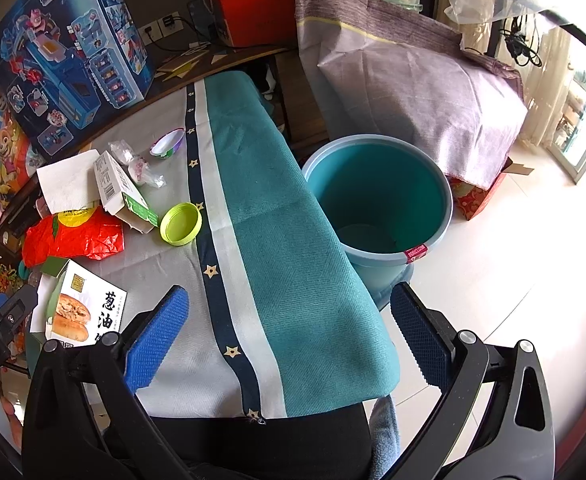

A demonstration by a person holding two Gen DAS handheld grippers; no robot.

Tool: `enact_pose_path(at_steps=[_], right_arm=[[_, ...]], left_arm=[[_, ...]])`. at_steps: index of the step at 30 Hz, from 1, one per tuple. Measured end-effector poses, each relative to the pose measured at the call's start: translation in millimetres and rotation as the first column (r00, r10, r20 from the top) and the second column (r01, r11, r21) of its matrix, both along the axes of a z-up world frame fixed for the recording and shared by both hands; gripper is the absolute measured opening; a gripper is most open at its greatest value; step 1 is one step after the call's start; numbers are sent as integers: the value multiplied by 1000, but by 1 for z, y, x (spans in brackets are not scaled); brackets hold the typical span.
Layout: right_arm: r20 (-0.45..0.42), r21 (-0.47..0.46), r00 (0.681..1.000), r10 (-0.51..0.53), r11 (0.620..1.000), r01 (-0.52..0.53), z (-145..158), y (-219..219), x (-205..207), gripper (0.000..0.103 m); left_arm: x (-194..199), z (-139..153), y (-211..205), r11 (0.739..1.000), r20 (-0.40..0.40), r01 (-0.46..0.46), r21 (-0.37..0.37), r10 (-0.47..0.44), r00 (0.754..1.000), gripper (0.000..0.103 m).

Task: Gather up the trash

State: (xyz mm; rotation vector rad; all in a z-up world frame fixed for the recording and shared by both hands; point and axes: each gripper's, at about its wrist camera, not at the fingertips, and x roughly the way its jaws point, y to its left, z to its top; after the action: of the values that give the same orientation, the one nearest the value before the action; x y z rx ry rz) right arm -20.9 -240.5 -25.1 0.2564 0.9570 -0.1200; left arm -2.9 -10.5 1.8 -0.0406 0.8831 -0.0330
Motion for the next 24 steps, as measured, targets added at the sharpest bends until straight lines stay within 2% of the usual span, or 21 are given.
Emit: enact_pose_path(at_steps=[6,13,19,24], right_arm=[[-15,12,1000,1,1000,-1,-4,0,1,97],[-12,7,1000,10,1000,-10,-3,4,-1,97],[-34,13,999,41,999,-41,-8,12,3,97],[-63,15,995,83,996,-82,-15,23,8,97]], left_arm=[[0,-2,2,1000,-15,22,-7,-22,1000,99],[-7,-4,31,998,-9,34,-46,-35,999,99],[-22,-25,40,990,-89,102,-94,-110,990,99],[-18,-43,39,981,-142,146,-129,-164,976,99]])
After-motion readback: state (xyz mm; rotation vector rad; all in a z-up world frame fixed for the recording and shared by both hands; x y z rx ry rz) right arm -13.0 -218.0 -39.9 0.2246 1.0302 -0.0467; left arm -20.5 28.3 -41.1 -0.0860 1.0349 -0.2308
